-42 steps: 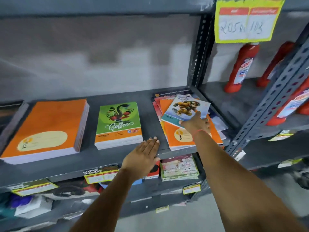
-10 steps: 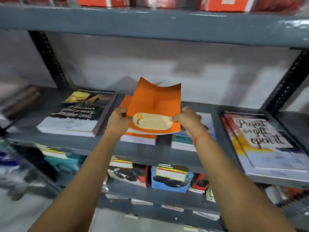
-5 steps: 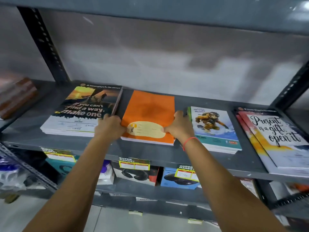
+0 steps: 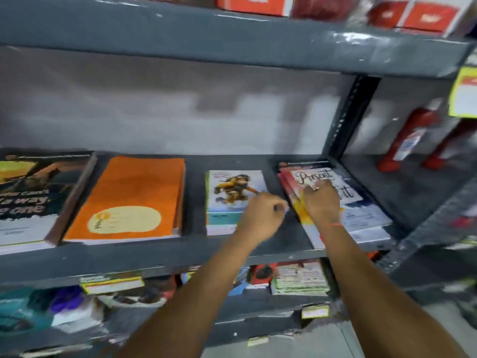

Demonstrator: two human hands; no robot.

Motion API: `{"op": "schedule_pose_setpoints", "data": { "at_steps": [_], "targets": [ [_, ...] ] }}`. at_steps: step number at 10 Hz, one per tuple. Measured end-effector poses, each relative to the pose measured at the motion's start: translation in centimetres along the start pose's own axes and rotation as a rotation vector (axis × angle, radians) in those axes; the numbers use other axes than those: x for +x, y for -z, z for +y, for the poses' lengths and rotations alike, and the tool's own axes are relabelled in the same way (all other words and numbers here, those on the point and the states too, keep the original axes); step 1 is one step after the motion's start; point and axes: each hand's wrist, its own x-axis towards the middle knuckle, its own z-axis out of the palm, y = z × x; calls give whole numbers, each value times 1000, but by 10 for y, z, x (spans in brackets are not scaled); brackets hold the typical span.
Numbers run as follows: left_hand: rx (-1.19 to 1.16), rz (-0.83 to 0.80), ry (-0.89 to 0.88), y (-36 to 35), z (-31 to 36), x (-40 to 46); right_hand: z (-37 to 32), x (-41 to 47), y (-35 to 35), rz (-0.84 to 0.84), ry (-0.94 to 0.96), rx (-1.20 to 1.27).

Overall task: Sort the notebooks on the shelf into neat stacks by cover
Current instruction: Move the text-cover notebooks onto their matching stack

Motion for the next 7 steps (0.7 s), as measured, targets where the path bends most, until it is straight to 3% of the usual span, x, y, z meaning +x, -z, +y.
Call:
{"op": "schedule_pose_setpoints", "data": {
  "at_steps": [2, 4, 5, 6, 7],
  "targets": [
    [-372, -120, 399, -95, 22, 27, 88, 49, 50, -131, -117, -282],
    [-686, 56, 828, -128, 29, 61, 131, 91, 71, -336, -163, -459],
    [-762, 69, 905, -129, 32, 69, 130, 99, 76, -423, -142, -495],
    [-739, 33, 936, -131, 35, 73, 128, 110, 80, -467, -162, -461],
    [-647, 98, 928, -132, 36, 72, 129, 113, 86, -461, -126, -473]
  ]
}}
